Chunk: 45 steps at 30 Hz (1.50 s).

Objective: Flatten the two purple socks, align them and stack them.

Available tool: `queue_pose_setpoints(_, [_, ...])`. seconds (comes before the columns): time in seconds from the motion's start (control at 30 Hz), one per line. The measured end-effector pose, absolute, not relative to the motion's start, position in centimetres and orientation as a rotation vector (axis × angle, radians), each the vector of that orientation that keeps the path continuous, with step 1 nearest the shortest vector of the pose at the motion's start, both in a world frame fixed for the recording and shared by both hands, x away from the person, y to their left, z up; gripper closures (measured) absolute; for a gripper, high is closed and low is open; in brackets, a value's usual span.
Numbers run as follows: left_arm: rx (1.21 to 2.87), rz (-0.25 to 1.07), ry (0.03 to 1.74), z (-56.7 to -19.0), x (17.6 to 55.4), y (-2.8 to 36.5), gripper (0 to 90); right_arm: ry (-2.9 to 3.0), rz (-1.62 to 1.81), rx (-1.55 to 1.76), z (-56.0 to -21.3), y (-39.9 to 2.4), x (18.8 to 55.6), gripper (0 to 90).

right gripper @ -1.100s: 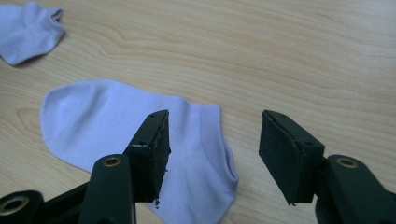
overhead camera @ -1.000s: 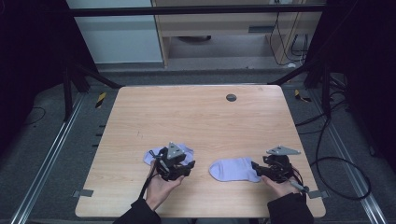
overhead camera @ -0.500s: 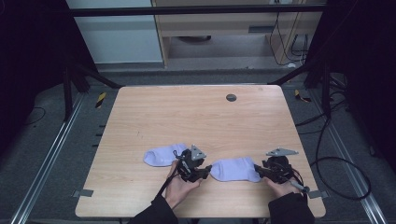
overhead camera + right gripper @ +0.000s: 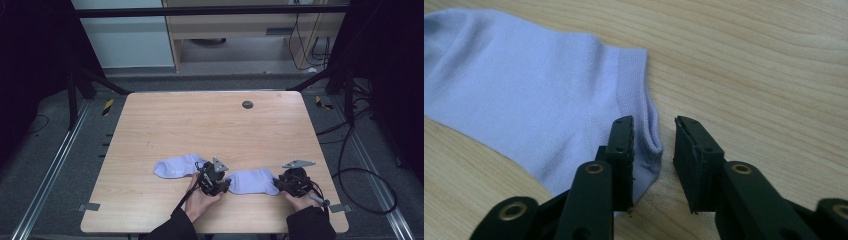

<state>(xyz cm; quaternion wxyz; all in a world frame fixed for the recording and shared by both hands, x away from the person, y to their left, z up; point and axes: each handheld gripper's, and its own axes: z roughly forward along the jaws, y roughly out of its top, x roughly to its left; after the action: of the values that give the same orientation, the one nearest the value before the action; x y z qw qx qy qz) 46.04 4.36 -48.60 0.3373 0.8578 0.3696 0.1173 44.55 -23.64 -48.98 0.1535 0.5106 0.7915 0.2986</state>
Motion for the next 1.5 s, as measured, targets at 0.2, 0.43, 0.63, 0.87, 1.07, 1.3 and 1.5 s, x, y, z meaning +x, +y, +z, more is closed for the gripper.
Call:
queue_pose_setpoints(0.2, [2.245, 0.295, 0.986, -49.1, 46.1, 4.0, 75.0, 2.288, 0.861, 1.457, -49.0, -23.5, 44.5, 81.4])
queue_pose_setpoints(0.43, [2.234, 0.288, 0.994, -49.0, 46.2, 4.1, 88.6, 2.275, 0.883, 1.435, -48.4, -23.4, 44.3, 86.0])
queue_pose_setpoints(0.63, [2.203, 0.277, 0.975, -47.8, 46.0, 5.0, 89.1, 2.249, 0.953, 1.405, -47.0, -23.2, 43.6, 86.4])
queue_pose_setpoints(0.87, [2.192, 0.299, 0.957, -45.9, 45.3, 7.1, 89.1, 2.251, 1.019, 1.361, -45.6, -21.8, 42.6, 86.4])
queue_pose_setpoints(1.07, [2.192, 0.33, 0.951, -45.0, 44.2, 9.2, 89.1, 2.262, 1.063, 1.326, -45.1, -20.1, 42.1, 86.2])
queue_pose_setpoints(1.3, [2.183, 0.347, 0.979, -44.6, 43.3, 12.2, 89.1, 2.288, 1.101, 1.303, -45.0, -17.7, 41.8, 86.3])
queue_pose_setpoints(1.5, [2.179, 0.349, 1.003, -44.9, 42.9, 14.3, 89.1, 2.33, 1.102, 1.28, -45.4, -15.4, 41.8, 86.3])
